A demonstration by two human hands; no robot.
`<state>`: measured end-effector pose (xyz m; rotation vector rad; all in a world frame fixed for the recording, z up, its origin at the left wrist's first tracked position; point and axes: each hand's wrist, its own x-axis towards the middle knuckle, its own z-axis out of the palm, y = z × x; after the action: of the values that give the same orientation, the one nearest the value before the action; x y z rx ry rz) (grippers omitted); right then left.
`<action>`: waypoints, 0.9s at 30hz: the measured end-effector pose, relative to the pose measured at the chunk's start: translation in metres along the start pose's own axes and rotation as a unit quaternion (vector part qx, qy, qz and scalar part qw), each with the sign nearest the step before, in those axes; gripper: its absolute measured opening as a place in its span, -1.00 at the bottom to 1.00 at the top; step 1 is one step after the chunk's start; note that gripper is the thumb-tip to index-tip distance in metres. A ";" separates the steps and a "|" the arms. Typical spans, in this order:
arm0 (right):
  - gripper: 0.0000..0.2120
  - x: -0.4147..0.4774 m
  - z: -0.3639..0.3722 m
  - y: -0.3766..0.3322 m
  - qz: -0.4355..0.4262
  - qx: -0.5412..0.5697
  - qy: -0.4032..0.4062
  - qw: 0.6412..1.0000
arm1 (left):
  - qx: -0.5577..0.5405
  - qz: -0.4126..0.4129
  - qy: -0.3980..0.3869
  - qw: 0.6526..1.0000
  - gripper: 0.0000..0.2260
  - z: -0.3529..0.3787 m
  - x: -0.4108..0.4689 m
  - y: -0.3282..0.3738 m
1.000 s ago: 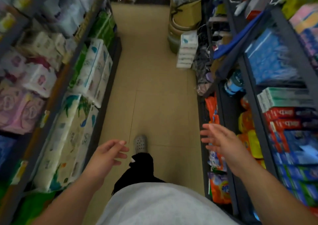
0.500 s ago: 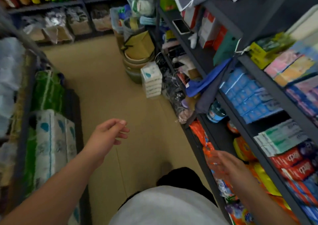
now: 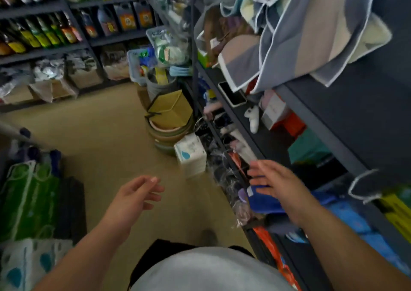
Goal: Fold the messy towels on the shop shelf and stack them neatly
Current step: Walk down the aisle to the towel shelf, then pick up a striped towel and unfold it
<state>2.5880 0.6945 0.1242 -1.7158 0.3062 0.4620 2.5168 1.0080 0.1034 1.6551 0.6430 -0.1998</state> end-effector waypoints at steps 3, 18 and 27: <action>-0.78 0.046 -0.006 -0.071 -0.056 -0.002 0.026 0.998 | 0.006 0.034 -0.026 0.999 -0.83 0.012 0.060 0.051; -0.82 0.161 -0.050 -0.223 -0.138 0.007 0.379 0.915 | 0.099 0.365 -0.319 0.869 -0.94 0.178 0.306 0.384; -0.08 0.218 -0.016 -0.228 0.005 -0.252 0.456 0.853 | 0.251 0.631 -0.205 0.705 -0.19 0.246 0.363 0.450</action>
<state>2.8852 0.7339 0.2238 -2.3709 0.9392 -0.3543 3.1043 0.8551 0.2663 2.1149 -1.0443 0.2960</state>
